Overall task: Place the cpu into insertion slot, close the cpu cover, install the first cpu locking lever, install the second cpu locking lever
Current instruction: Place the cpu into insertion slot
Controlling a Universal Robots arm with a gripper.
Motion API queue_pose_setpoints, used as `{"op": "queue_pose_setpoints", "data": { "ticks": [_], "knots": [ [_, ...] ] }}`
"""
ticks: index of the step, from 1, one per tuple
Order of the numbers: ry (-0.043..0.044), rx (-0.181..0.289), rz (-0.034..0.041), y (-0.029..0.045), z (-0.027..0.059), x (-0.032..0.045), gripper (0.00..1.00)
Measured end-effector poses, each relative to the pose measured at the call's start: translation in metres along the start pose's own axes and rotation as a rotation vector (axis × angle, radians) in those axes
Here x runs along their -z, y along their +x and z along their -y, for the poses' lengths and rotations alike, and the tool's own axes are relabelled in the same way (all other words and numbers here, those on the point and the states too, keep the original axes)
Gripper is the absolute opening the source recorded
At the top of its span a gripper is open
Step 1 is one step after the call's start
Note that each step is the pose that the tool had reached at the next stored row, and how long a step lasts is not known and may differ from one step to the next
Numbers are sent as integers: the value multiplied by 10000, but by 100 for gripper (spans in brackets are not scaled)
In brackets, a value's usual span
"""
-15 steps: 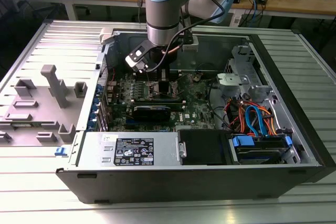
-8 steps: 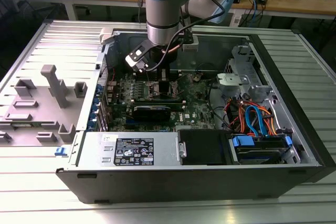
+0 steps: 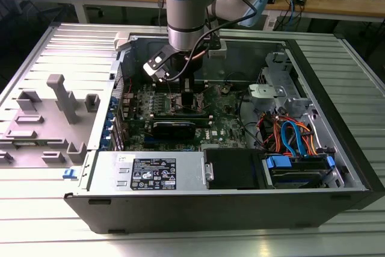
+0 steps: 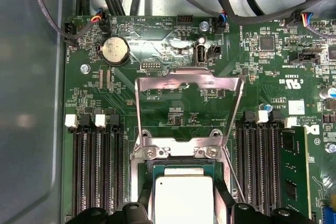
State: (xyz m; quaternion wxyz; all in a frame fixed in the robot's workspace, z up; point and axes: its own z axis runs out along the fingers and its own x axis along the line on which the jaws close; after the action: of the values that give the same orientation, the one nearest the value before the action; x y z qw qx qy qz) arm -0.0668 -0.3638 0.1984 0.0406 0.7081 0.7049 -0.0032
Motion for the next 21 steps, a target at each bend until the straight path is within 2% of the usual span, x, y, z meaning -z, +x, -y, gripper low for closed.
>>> {"op": "queue_pose_setpoints", "data": {
  "ticks": [1, 2, 5, 21],
  "knots": [
    [1, 2, 12, 3, 0, -5, 55],
    [3, 4, 57, 4, 1, -18, 55],
    [2, 6, 94, 4, 3, -41, 55],
    [0, 4, 59, 6, 2, -45, 55]
  ]
}}
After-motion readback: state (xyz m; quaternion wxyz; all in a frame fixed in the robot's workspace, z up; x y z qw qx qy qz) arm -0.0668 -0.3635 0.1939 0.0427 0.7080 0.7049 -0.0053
